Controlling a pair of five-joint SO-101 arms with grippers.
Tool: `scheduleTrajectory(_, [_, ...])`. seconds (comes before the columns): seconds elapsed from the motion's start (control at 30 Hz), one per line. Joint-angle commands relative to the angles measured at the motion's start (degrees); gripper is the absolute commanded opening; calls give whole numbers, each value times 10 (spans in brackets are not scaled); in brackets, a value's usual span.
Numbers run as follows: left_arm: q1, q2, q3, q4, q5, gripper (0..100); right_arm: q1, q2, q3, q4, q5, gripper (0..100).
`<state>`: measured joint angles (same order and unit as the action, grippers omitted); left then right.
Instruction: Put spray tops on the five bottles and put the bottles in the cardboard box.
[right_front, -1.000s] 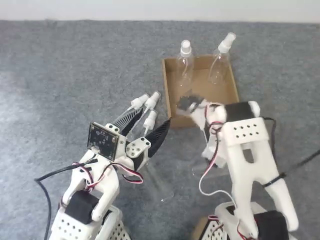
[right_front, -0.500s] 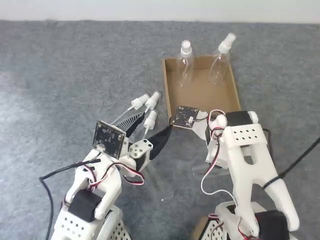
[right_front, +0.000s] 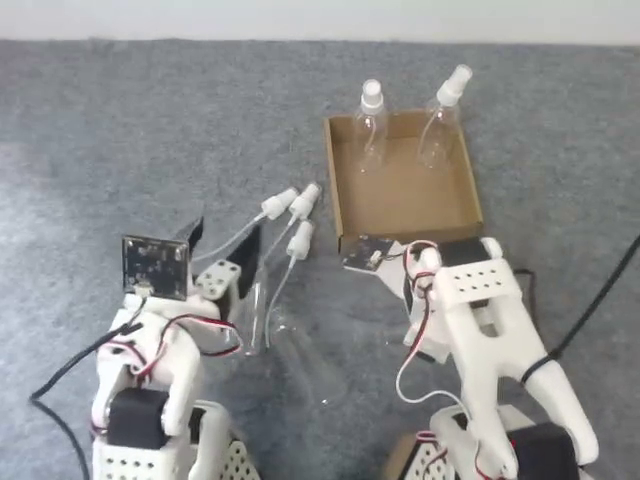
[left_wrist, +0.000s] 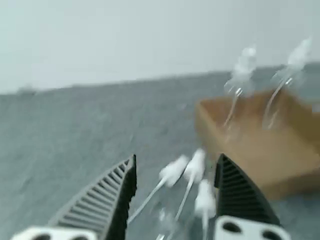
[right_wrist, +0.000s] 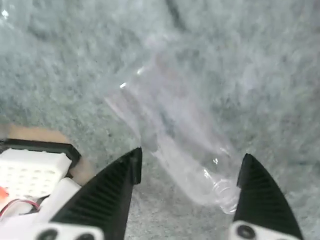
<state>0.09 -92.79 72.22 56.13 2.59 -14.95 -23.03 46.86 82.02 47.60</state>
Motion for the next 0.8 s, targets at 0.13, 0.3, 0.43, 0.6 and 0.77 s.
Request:
scheduleTrajectory(0.13, [-120,-4,25,91,-129,240,15,-15,-4,-31,33,272])
scheduleTrajectory(0.3, [-122,-8,95,79,-140,240,10,-15,-2,-42,57,272])
scheduleTrajectory(0.43, [-127,-8,137,42,-142,240,15,-7,3,-46,85,272])
scheduleTrajectory(0.6, [-127,-8,153,40,-144,240,15,-8,62,-110,88,266])
scheduleTrajectory(0.77, [-127,-8,159,40,-144,240,84,-14,93,-157,89,178])
